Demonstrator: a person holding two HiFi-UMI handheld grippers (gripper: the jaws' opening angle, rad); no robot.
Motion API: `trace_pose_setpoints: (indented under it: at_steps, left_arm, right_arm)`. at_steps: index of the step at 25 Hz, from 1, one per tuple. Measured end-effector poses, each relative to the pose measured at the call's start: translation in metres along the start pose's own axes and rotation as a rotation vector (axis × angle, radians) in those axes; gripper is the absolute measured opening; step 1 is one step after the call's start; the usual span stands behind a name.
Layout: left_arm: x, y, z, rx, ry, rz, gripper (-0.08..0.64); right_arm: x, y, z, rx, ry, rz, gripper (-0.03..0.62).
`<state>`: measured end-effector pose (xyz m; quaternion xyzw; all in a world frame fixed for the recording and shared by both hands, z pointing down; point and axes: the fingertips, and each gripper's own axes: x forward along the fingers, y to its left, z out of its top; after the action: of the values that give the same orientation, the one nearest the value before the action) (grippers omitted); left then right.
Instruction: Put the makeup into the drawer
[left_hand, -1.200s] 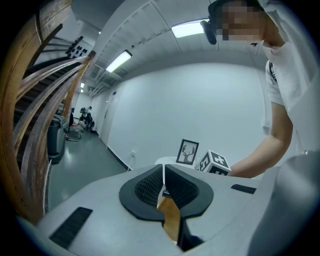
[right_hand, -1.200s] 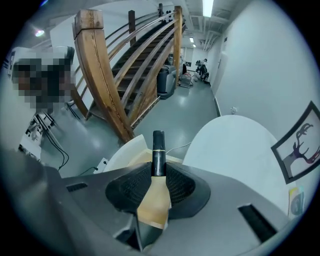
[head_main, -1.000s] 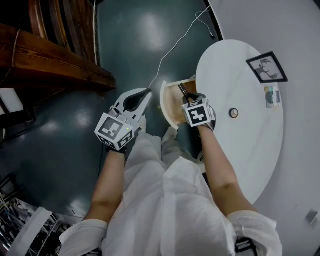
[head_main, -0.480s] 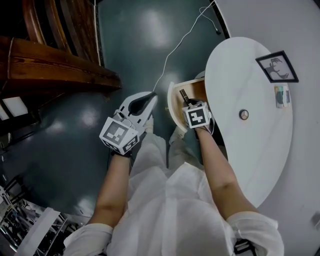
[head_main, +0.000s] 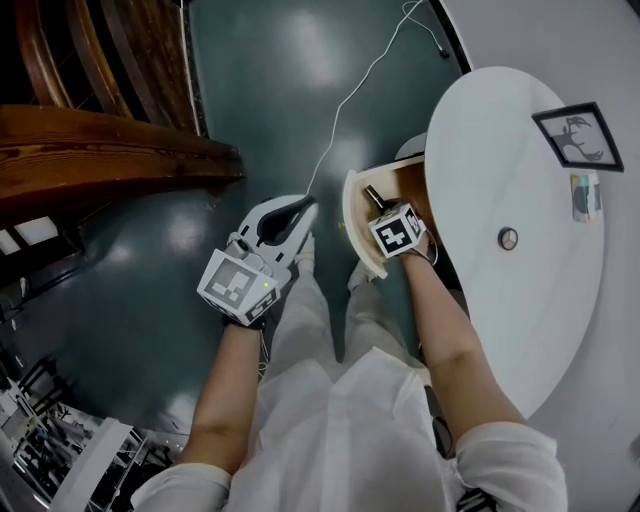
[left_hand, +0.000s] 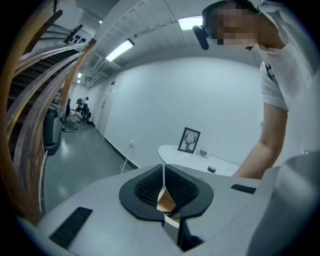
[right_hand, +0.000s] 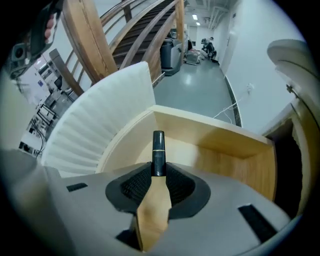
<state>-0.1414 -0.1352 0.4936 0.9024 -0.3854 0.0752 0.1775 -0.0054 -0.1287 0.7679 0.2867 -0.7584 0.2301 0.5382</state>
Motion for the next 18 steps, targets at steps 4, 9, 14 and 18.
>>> trace_pose_setpoints:
  at_steps: [4,9,14,18]
  left_arm:
    - [0.008,0.006,-0.009,0.001,0.009,-0.008,0.026]
    - [0.015,0.013,-0.014,-0.006,0.004,-0.016,0.026]
    - [0.019,0.020,-0.022,-0.014,0.011,-0.015,0.026]
    - [0.020,0.023,-0.028,-0.021,0.015,-0.011,0.026]
  right_arm:
    - [0.020,-0.001,-0.003,-0.128,0.024,0.013,0.086]
    - [0.037,0.005,0.002,-0.229,0.020,0.053,0.086]
    - [0.050,0.005,-0.002,-0.308,0.040,0.074,0.086]
    - [0.057,-0.001,-0.003,-0.327,0.042,0.072,0.086]
